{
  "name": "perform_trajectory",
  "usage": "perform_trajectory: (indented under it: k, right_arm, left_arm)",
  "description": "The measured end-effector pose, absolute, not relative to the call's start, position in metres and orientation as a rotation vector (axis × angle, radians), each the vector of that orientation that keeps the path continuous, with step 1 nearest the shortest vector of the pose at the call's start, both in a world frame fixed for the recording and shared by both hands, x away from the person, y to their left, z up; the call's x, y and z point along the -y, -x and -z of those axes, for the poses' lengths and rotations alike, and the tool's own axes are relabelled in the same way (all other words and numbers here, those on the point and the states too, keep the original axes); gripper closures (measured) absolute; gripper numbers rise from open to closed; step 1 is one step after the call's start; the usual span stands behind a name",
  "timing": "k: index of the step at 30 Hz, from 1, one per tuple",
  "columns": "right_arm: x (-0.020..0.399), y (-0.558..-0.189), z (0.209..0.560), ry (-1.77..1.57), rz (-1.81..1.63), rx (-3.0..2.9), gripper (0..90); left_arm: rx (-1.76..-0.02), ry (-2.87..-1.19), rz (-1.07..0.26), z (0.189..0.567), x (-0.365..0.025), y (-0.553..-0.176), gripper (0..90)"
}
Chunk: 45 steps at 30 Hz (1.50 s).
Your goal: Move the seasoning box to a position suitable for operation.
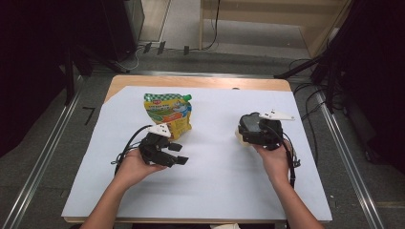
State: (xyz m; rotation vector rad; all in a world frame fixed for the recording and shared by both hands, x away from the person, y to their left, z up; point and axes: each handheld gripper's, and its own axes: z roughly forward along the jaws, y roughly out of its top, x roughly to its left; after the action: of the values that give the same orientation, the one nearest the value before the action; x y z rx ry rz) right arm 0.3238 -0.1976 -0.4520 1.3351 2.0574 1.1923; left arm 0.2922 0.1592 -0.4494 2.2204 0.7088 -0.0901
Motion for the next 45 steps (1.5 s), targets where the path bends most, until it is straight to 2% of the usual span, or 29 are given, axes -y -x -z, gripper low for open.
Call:
perform_trajectory:
  k: [11, 33, 45]
  right_arm:
    - [0.181, -0.303, 0.459, -1.217, -1.257, -2.177, 16.9]
    - [0.116, -0.287, 0.474, -1.033, -1.326, -2.397, 16.9]
    - [0.099, -0.281, 0.483, -0.953, -1.306, -2.452, 16.8]
  left_arm:
    - [-0.705, -2.217, 0.095, 0.449, -0.16, -0.293, 39.7]
    - [-0.702, -2.216, 0.103, 0.449, -0.16, -0.293, 39.6]
    - [-0.697, -2.223, 0.098, 0.449, -0.159, -0.293, 39.3]
